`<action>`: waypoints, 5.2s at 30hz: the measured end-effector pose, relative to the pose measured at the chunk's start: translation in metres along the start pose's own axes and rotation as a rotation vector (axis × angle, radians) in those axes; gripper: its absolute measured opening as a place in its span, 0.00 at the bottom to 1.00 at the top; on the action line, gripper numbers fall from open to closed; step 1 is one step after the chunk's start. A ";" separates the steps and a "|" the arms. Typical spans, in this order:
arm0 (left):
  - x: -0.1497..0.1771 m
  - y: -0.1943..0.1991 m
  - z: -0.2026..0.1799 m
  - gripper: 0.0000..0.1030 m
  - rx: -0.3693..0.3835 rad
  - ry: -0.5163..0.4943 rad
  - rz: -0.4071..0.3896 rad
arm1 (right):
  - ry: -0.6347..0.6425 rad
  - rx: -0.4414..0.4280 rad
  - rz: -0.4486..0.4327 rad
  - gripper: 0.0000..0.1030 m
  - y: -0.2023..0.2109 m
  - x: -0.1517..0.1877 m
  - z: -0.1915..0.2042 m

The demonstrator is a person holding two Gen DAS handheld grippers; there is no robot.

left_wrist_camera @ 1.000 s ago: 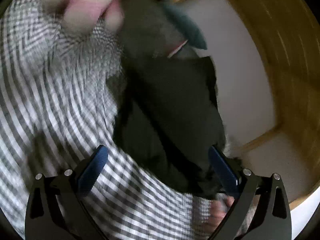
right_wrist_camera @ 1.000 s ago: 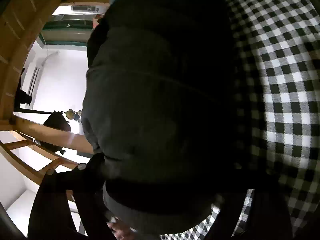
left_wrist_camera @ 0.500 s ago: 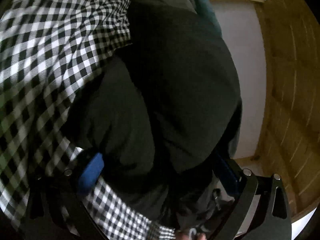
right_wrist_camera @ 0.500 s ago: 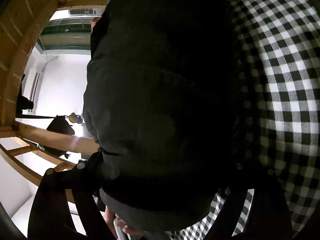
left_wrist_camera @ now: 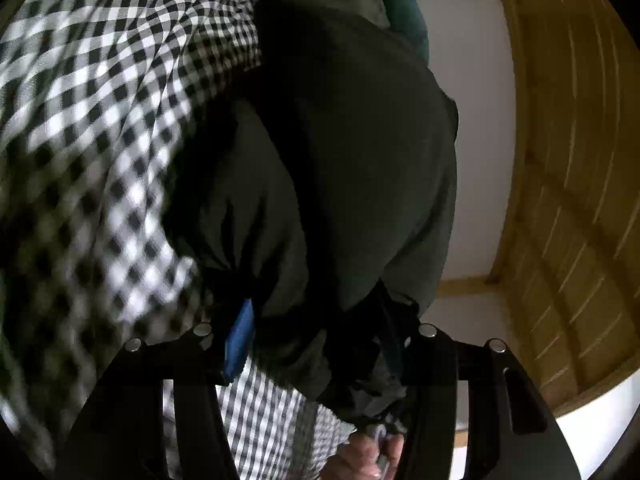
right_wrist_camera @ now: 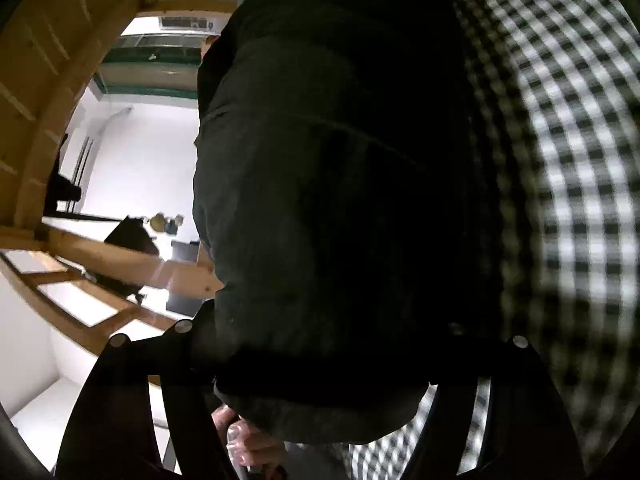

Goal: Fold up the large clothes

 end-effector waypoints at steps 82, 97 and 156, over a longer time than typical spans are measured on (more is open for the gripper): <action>0.188 0.007 0.031 0.95 0.100 0.164 -0.189 | -0.146 -0.186 -0.037 0.97 0.155 -0.006 -0.072; 0.042 0.018 -0.068 0.95 -0.035 -0.340 0.122 | -0.045 -0.185 0.005 0.79 0.154 -0.005 -0.077; -0.024 -0.037 -0.017 0.74 0.027 -0.460 0.420 | 0.235 -0.221 -0.064 0.73 0.223 -0.024 -0.007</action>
Point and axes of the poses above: each gripper's, at about its wrist camera, not at the fingertips, and y roughly against the way its jaws point, z to its left, x to its underside, the point moved 3 cm from there along -y, roughly the way its jaws point, and after that the axes turned 8 degrees about x, right-handed, at the moved point
